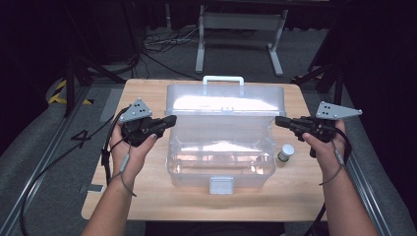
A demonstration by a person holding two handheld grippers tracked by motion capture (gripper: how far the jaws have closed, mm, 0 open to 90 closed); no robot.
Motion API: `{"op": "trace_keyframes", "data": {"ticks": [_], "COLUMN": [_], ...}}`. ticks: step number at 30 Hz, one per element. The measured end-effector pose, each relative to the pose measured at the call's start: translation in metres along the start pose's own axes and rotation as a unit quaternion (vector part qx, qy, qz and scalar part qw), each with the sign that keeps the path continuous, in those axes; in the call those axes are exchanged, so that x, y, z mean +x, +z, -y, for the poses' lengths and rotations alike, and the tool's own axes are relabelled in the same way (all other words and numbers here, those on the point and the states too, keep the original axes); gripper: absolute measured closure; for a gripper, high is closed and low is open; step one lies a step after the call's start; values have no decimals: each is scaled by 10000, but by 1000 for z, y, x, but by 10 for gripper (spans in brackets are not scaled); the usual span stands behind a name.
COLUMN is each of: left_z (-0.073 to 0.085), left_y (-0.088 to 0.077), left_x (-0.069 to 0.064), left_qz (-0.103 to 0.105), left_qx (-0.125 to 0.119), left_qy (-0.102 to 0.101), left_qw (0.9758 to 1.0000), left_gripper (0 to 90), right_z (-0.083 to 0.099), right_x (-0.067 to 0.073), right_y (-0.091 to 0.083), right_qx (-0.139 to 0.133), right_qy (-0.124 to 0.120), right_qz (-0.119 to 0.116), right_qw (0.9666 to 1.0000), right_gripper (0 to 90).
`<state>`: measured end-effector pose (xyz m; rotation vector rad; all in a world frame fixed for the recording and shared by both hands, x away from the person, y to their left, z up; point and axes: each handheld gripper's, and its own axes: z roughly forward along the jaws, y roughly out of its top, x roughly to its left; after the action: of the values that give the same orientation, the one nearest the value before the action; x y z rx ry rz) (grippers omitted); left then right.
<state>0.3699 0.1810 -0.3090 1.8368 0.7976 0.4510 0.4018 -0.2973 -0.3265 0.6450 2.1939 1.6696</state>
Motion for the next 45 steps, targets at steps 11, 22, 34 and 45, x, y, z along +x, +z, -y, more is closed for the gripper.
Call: {"op": "trace_keyframes", "data": {"ticks": [11, 22, 34, 45], "left_z": [5, 4, 1, -1], "left_y": [10, 10, 9, 9], "left_x": [7, 7, 11, 11], "left_qz": [-165, -164, -157, -160], "left_qx": [-116, -125, -132, -140], "left_qy": [-39, -33, -29, -50], "left_qw": [9998, 9998, 9998, 9998], "left_gripper": [896, 897, 896, 896], "right_z": [5, 7, 7, 6], "right_x": [1, 6, 10, 16], "right_y": [0, -2, -14, -14], "right_qx": [9, 13, -48, -166], "right_qy": [132, 189, 204, 197], "right_qz": [-18, -114, 217, 1018], "right_qw": [9999, 9998, 9995, 9945], "right_gripper": [900, 857, 820, 570]}}
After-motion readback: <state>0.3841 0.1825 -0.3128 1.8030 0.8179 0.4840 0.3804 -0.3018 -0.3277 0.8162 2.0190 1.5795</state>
